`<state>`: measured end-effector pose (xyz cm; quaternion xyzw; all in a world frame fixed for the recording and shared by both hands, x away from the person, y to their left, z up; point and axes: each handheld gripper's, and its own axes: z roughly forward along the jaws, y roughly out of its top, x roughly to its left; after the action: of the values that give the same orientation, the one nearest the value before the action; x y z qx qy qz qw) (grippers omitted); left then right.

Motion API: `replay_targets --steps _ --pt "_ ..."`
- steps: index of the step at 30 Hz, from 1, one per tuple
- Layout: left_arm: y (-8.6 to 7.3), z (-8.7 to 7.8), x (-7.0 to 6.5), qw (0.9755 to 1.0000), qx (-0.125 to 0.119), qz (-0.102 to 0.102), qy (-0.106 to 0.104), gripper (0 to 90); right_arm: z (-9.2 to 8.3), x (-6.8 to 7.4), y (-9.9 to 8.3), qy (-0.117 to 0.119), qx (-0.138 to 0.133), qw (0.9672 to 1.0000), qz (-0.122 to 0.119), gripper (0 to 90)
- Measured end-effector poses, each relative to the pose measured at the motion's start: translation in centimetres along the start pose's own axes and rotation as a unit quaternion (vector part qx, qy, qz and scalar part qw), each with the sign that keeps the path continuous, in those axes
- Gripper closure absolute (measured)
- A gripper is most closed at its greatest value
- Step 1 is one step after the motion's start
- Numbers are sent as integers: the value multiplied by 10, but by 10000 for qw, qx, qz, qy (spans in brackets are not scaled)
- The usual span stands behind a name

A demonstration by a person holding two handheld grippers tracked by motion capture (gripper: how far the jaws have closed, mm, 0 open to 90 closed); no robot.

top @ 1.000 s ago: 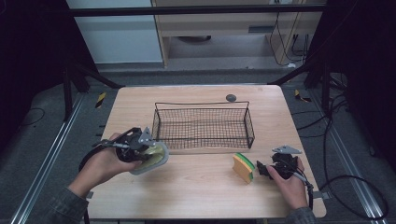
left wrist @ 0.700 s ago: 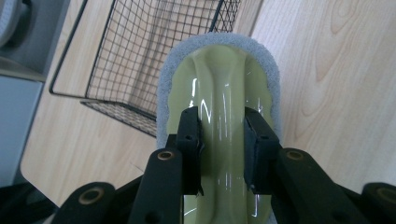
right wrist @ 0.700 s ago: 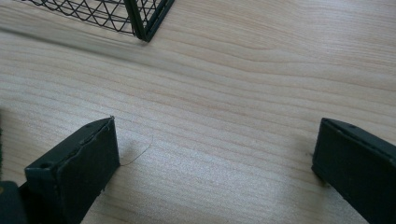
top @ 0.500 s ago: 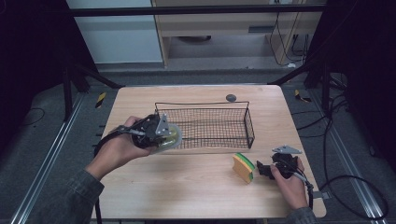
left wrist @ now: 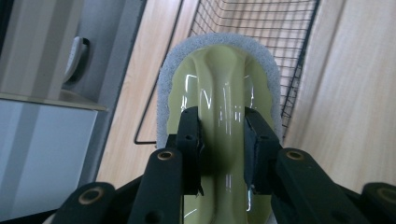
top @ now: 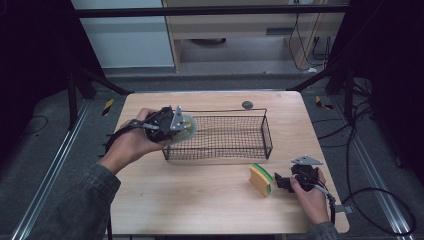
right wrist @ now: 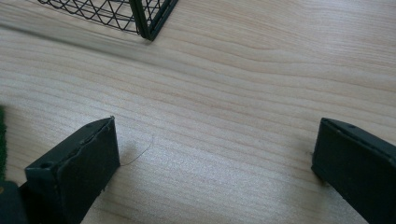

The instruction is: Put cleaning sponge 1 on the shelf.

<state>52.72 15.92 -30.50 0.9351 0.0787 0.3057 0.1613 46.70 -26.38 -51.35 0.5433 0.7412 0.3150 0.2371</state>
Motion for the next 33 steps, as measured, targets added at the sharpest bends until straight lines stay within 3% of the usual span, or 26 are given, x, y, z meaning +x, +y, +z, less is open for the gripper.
replay_targets --steps 5,19,33 --pt "4 7 5 9997 5 153 169 709 0 0 0 23 -5 10000 -12 9" --pt "7 21 8 9995 -143 242 175 708 0 0 0 45 -3 10000 -48 10" --pt "10 28 14 9985 -156 431 309 708 0 1 0 50 2 10000 -53 10"
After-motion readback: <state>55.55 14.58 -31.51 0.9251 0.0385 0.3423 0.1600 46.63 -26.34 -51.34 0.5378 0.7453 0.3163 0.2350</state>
